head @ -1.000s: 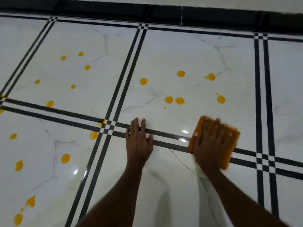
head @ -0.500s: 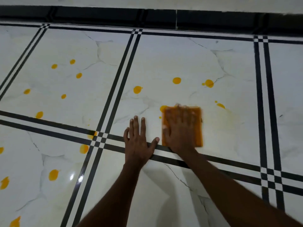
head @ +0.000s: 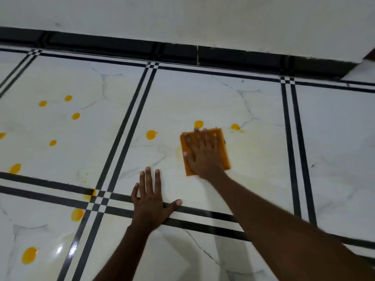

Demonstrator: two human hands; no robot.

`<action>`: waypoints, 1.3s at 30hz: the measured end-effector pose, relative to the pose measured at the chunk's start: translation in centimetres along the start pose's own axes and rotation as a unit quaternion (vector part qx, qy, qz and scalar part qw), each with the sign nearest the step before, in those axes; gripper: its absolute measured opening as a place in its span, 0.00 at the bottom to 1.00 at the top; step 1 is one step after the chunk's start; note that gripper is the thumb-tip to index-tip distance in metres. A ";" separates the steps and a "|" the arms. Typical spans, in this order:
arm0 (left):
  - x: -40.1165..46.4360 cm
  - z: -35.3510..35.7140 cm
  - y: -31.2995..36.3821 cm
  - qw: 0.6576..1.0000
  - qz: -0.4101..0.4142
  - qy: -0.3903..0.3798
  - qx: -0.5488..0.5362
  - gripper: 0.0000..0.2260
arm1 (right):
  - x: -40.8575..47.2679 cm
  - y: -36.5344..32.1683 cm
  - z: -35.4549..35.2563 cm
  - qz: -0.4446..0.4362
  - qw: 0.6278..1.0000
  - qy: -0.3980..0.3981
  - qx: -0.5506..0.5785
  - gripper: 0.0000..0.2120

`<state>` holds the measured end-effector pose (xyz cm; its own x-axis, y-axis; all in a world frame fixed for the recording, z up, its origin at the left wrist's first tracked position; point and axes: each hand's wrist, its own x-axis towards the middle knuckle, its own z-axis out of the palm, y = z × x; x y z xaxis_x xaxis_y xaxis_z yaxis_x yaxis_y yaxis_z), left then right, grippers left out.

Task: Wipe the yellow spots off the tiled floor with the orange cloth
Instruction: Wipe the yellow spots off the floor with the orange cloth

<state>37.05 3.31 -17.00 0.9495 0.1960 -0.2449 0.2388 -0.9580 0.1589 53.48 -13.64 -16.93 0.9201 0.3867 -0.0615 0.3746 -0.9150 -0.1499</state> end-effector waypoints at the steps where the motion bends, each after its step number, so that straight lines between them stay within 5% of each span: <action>1: 0.1 0.0 0.1 1.000 0.002 -0.002 0.001 0.53 | 1.4 3.1 -0.1 0.034 0.999 0.024 -0.010 0.32; 4: -0.1 0.0 -0.2 1.000 0.001 0.000 -0.002 0.54 | 0.7 10.1 -1.0 0.249 0.966 0.071 -0.013 0.33; 6: -0.3 -0.5 0.1 1.000 -0.002 -0.003 -0.011 0.53 | -1.3 8.0 -1.1 0.332 0.938 0.093 0.023 0.34; 8: 0.7 -1.7 0.8 0.999 -0.011 0.014 -0.029 0.51 | -3.0 2.4 -0.6 0.279 0.956 0.090 0.027 0.37; 10: 3.0 -2.8 0.8 0.999 -0.018 0.032 -0.037 0.50 | -4.2 -1.7 0.6 0.115 0.992 0.053 0.009 0.36; 13: 5.7 -2.8 0.1 1.000 0.010 -0.013 -0.008 0.56 | -0.9 1.0 0.3 -0.050 0.998 0.015 -0.021 0.34; 17: 5.9 -2.0 -0.3 1.000 0.002 -0.025 -0.014 0.57 | 3.9 10.2 -0.3 0.135 0.988 0.065 -0.026 0.32; 20: 5.9 -2.2 -0.3 0.999 0.000 -0.033 -0.019 0.56 | 5.4 9.2 -1.4 0.205 0.978 0.033 -0.023 0.33; 27: 6.1 -3.2 -0.5 0.996 0.007 -0.088 -0.007 0.58 | 8.5 -4.1 -0.7 -0.071 0.996 -0.041 -0.019 0.34; 30: 6.0 -3.6 -0.3 0.996 0.003 -0.087 -0.011 0.58 | 4.5 -2.1 -0.8 -0.190 0.979 -0.061 -0.043 0.35; 35: 6.0 -3.1 -0.2 0.997 0.004 -0.071 -0.016 0.59 | 9.0 10.0 -3.7 0.025 0.994 -0.078 -0.068 0.37; 39: 6.0 -2.9 -0.3 0.998 0.001 -0.063 -0.007 0.59 | 7.4 2.6 -2.0 -0.050 0.997 -0.052 -0.041 0.35</action>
<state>43.23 5.33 -15.77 0.9172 0.1664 -0.3620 0.2413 -0.9551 0.1722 61.49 -13.41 -15.83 0.8622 0.4827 -0.1536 0.4761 -0.8758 -0.0795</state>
